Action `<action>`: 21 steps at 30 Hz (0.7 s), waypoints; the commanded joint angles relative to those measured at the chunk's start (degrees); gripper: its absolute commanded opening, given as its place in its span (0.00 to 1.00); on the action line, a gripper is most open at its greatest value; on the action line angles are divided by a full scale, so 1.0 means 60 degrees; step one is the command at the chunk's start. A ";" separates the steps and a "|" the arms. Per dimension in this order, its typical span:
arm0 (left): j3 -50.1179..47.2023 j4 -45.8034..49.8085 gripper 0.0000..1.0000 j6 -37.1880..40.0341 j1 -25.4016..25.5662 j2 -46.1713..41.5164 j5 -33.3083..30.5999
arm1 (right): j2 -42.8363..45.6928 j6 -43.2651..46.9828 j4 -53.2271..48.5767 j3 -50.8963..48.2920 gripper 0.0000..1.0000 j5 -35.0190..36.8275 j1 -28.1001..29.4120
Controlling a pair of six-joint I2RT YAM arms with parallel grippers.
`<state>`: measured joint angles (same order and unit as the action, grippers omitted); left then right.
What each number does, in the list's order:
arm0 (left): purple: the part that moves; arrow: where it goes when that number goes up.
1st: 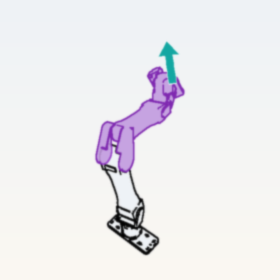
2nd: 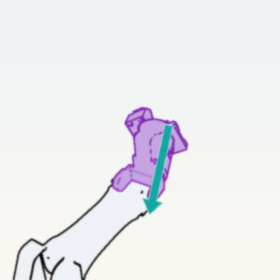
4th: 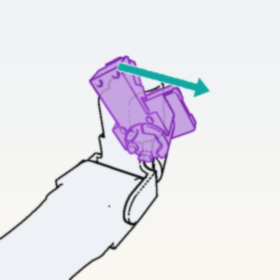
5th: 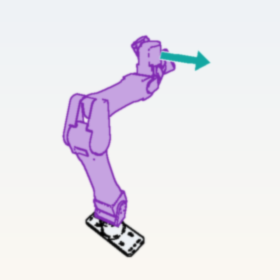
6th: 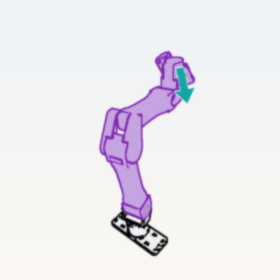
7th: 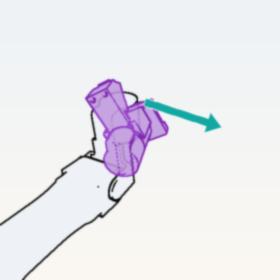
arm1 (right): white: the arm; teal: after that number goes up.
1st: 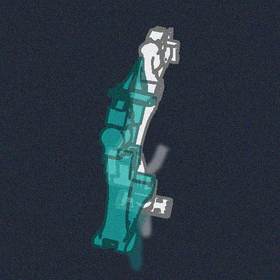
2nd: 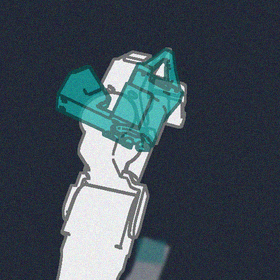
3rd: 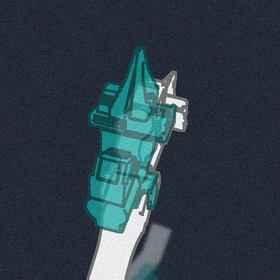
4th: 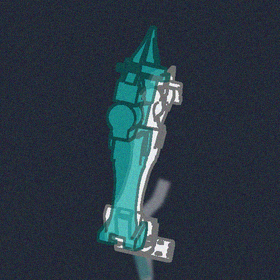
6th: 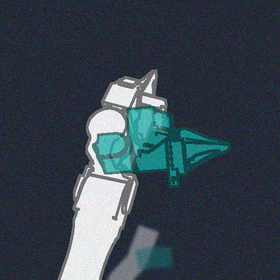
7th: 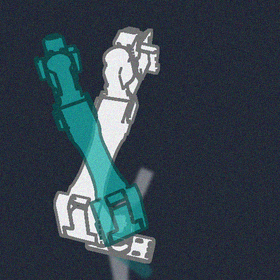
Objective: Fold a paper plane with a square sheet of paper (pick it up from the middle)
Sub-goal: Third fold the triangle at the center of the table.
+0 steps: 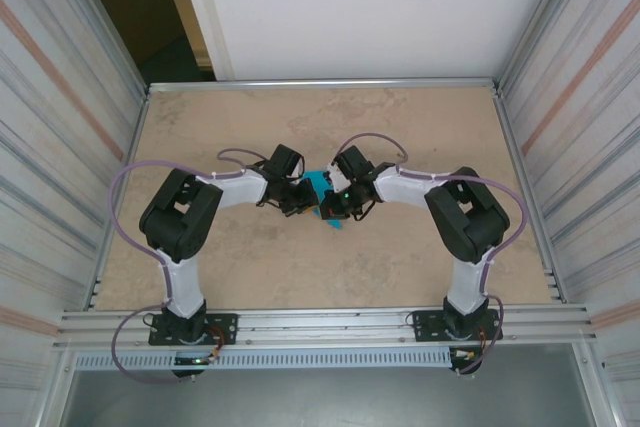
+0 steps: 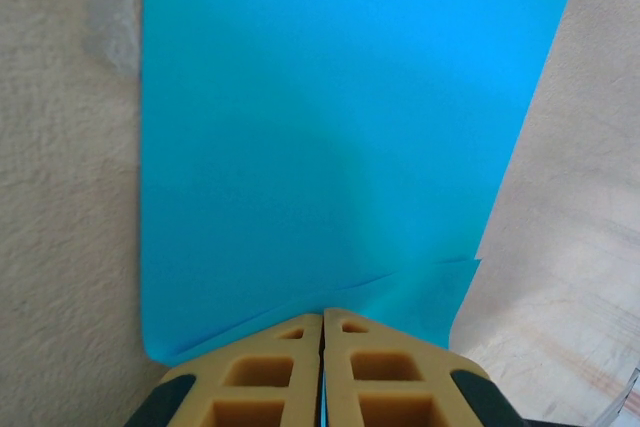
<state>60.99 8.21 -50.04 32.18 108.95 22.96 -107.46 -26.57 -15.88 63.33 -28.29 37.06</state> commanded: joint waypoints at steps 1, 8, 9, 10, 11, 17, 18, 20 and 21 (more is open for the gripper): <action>-0.0330 0.0555 0.09 0.0239 -0.0022 0.0483 -0.0230 | -0.0283 -0.0116 0.0125 0.0235 0.01 -0.0338 -0.0020; -0.0277 0.0550 0.09 0.0328 -0.0025 0.0530 -0.0164 | -0.0613 0.0083 0.0225 0.0197 0.01 -0.0990 -0.0404; -0.0263 0.0541 0.09 0.0328 -0.0030 0.0534 -0.0148 | -0.0624 0.0120 0.0228 0.0203 0.01 -0.1008 -0.0400; -0.0265 0.0552 0.09 0.0333 -0.0017 0.0539 -0.0150 | -0.0642 0.0136 0.0223 0.0207 0.01 -0.1041 -0.0393; -0.0256 0.0562 0.09 0.0335 -0.0031 0.0548 -0.0149 | -0.0688 0.0136 0.0208 0.0207 0.01 -0.1062 -0.0390; -0.0245 0.0606 0.09 0.0339 -0.0025 0.0580 -0.0164 | -0.0815 0.0139 0.0139 0.0194 0.01 -0.0876 -0.0390; -0.0235 0.0631 0.09 0.0335 -0.0025 0.0580 -0.0175 | -0.0833 0.0151 0.0106 0.0188 0.01 -0.0837 -0.0390; -0.0210 0.0682 0.09 0.0328 -0.0026 0.0592 -0.0214 | -0.0863 0.0172 0.0019 0.0190 0.01 -0.0683 -0.0393; -0.0212 0.0699 0.09 0.0329 -0.0029 0.0602 -0.0225 | -0.0861 0.0193 -0.0025 0.0196 0.01 -0.0633 -0.0383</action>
<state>60.99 7.60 -49.30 32.18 109.23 23.53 -111.44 -26.50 -14.48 63.55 -33.01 34.63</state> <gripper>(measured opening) 0.089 0.044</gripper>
